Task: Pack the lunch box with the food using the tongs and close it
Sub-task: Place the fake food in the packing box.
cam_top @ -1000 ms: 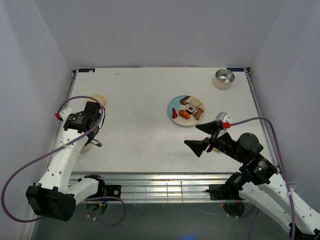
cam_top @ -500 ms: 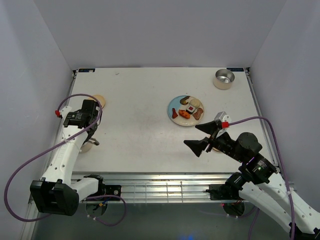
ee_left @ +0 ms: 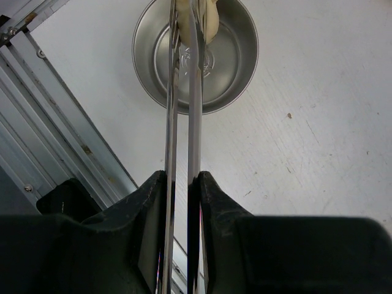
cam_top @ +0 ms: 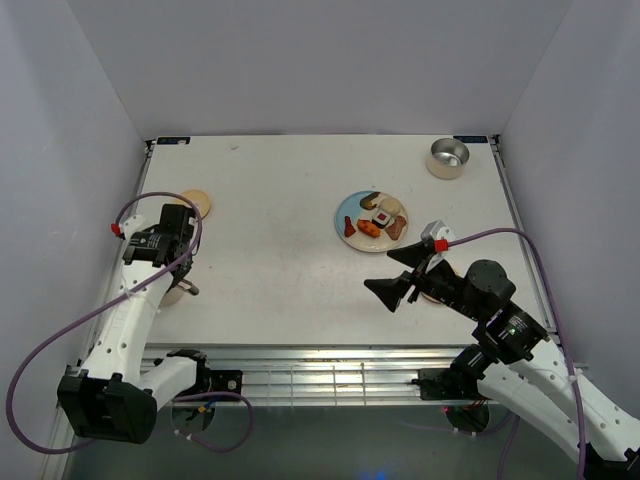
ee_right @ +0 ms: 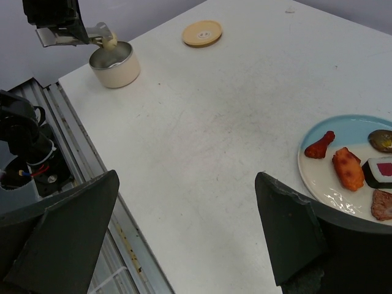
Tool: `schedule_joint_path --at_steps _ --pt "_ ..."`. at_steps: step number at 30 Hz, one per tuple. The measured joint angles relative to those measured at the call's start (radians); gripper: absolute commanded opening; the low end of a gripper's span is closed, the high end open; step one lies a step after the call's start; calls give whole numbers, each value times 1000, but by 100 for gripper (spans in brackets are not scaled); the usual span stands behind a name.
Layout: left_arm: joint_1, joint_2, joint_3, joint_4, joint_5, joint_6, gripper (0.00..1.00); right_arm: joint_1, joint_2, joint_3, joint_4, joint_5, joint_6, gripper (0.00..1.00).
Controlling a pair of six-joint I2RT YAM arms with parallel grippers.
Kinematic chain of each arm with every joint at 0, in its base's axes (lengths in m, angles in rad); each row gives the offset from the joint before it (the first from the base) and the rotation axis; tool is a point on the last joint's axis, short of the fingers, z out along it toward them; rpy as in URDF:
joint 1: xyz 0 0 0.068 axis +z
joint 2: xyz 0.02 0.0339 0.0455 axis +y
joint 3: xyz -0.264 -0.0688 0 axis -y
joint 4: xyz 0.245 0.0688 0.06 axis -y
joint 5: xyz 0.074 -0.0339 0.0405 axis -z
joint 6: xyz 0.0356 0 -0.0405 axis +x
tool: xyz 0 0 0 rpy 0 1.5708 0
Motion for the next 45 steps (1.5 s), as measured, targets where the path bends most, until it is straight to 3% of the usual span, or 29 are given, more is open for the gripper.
schedule_joint_path --at_steps 10,18,35,45 --pt "0 12 -8 -1 51 14 29 0 7 -3 0 14 0 97" --pt "0 56 -8 -2 41 24 57 1 13 -4 0 14 0 97" --pt "0 -11 -7 49 38 97 59 2 48 -12 3 37 -1 97" --pt "1 -85 102 234 393 358 54 2 61 -12 3 64 -1 97"
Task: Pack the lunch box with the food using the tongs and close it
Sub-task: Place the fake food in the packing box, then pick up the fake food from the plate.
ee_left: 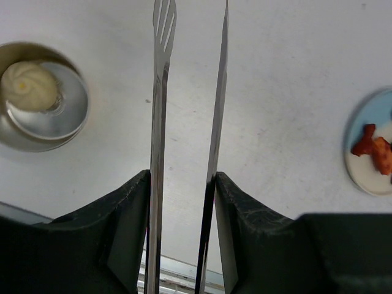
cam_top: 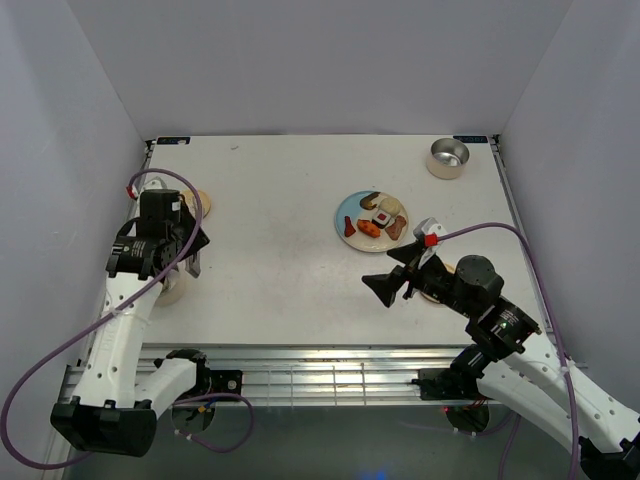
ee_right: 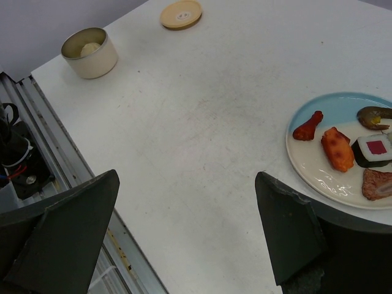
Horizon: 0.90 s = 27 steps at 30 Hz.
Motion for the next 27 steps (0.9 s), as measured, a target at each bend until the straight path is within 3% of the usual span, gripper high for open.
schedule_joint_path --at_steps 6,14,17,21,27 --pt "-36 37 20 121 149 74 54 0 12 0 0 40 -3 97" --pt "-354 274 92 288 145 99 56 1 55 16 -21 171 1 97" --pt "-430 355 130 368 135 106 56 2 130 79 -21 319 10 98" --pt "-472 404 132 465 135 113 57 -35 344 232 -3 456 5 99" --pt "-512 435 51 624 131 137 57 -218 512 286 -8 430 14 100"
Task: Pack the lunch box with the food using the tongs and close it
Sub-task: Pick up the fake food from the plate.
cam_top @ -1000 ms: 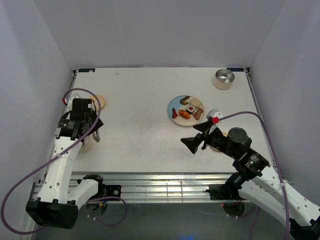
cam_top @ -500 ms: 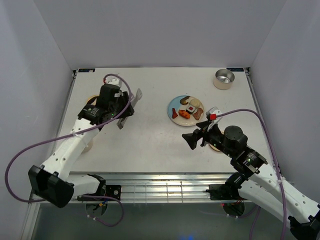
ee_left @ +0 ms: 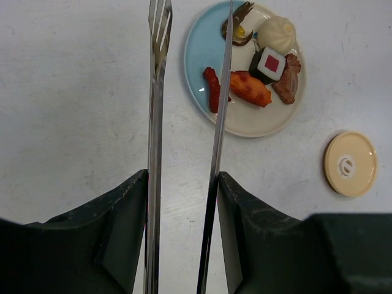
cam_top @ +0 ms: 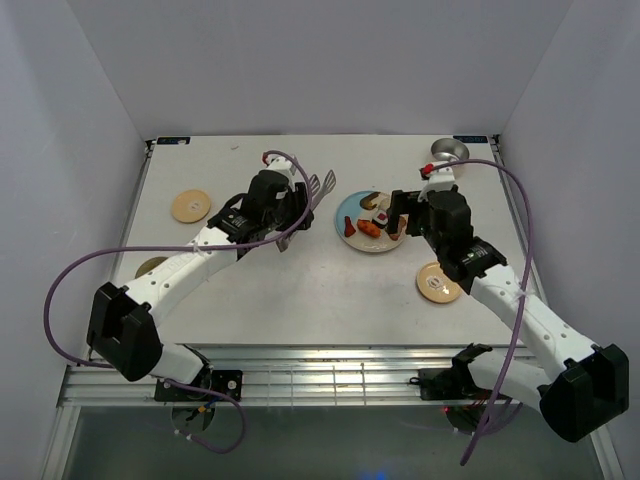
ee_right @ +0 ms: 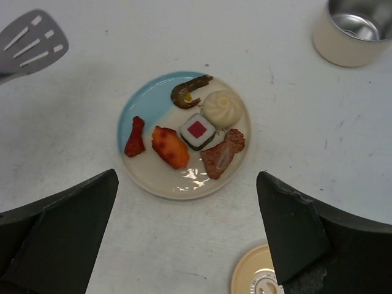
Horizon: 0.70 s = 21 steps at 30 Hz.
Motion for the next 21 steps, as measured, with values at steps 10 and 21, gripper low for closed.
schedule_joint_path --at_steps 10,21 --pt "-34 134 35 171 107 101 58 -61 -287 -65 -50 -118 11 100" --pt "-237 423 299 187 -20 257 61 -61 -558 -147 -65 -244 9 100"
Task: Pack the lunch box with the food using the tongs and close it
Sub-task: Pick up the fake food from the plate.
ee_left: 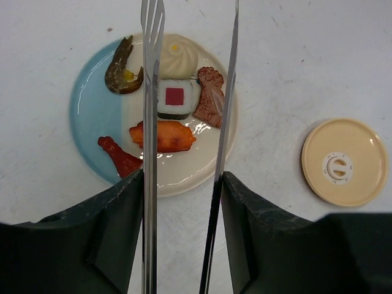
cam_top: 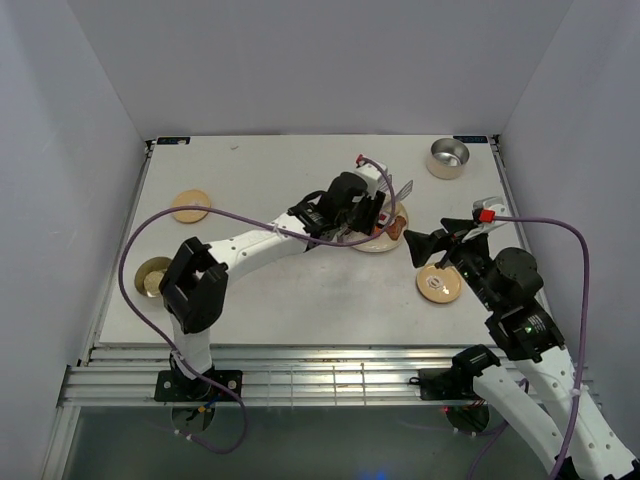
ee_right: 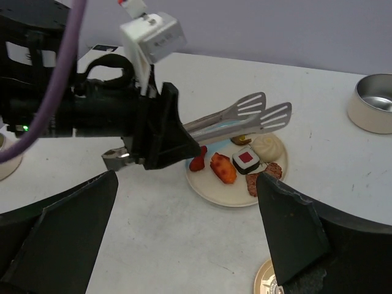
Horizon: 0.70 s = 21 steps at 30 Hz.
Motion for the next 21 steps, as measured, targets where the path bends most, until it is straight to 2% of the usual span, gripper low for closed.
schedule_joint_path --at_steps 7,13,21 --pt "-83 145 122 -15 -146 81 62 0 -79 -2 -23 -43 -2 99" --pt "-82 200 186 -37 -226 115 62 -1 -150 -2 -34 -74 -4 99" --pt "-77 270 266 -61 -253 133 63 -1 -217 -2 -31 -95 -4 99"
